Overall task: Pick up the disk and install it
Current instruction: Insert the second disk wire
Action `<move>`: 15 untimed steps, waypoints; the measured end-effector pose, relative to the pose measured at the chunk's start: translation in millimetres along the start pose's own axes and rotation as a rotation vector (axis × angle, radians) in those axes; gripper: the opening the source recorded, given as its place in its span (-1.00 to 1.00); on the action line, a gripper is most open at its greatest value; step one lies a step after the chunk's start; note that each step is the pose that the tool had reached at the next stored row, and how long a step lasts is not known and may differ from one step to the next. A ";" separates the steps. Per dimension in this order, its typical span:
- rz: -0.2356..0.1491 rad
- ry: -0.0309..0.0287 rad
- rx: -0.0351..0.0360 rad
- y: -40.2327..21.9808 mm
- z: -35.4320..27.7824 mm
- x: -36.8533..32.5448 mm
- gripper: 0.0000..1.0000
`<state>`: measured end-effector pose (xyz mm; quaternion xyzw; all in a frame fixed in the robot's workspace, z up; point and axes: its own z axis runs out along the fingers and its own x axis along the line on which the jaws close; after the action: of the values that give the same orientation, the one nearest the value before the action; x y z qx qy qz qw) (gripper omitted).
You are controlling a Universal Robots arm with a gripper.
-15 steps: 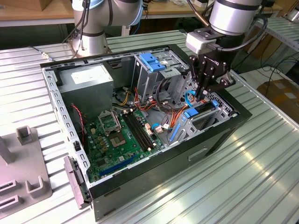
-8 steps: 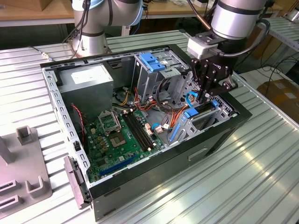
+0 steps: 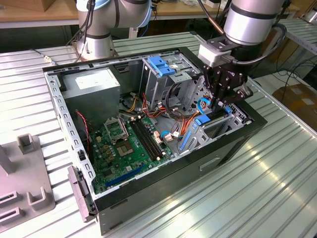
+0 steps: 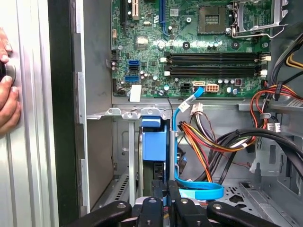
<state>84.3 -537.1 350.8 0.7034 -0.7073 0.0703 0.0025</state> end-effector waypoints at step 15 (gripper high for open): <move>0.000 -0.0001 0.0021 0.2 3.3 2.3 -0.67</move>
<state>84.4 -539.7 347.8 0.7033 -0.7073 0.0710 0.0018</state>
